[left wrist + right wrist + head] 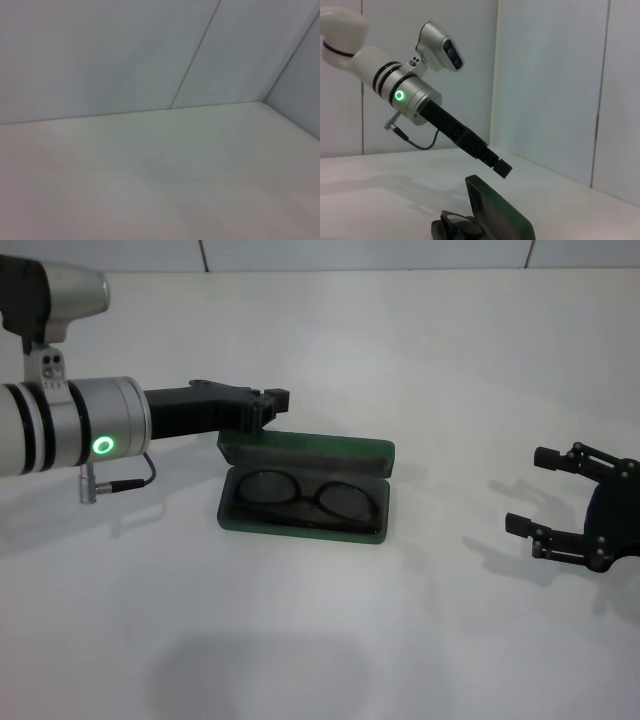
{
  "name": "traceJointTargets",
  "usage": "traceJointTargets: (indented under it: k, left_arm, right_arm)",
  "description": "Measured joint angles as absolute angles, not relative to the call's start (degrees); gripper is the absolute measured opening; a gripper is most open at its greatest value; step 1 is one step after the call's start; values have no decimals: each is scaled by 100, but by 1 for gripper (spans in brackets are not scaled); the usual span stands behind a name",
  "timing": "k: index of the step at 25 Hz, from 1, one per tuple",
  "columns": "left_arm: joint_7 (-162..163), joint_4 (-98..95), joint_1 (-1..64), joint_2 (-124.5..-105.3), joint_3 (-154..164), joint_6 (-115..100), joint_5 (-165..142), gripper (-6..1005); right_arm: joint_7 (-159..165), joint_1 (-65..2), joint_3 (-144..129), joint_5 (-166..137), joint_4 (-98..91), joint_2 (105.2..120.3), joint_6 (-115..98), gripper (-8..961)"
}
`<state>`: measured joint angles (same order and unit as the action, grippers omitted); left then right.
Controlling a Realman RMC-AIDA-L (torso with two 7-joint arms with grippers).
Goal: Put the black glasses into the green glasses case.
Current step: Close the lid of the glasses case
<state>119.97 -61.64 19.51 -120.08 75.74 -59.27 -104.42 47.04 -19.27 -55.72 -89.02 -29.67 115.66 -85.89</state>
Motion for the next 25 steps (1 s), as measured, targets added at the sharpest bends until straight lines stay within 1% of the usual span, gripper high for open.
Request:
traceJointTargets:
  k: [25]
  left_arm:
    - [11954,-5973,1920,-11997,7629,-5897,-10507,102]
  right_arm:
    - [4702,-1934,-5572,-8903,-2971,11566,-8531,820]
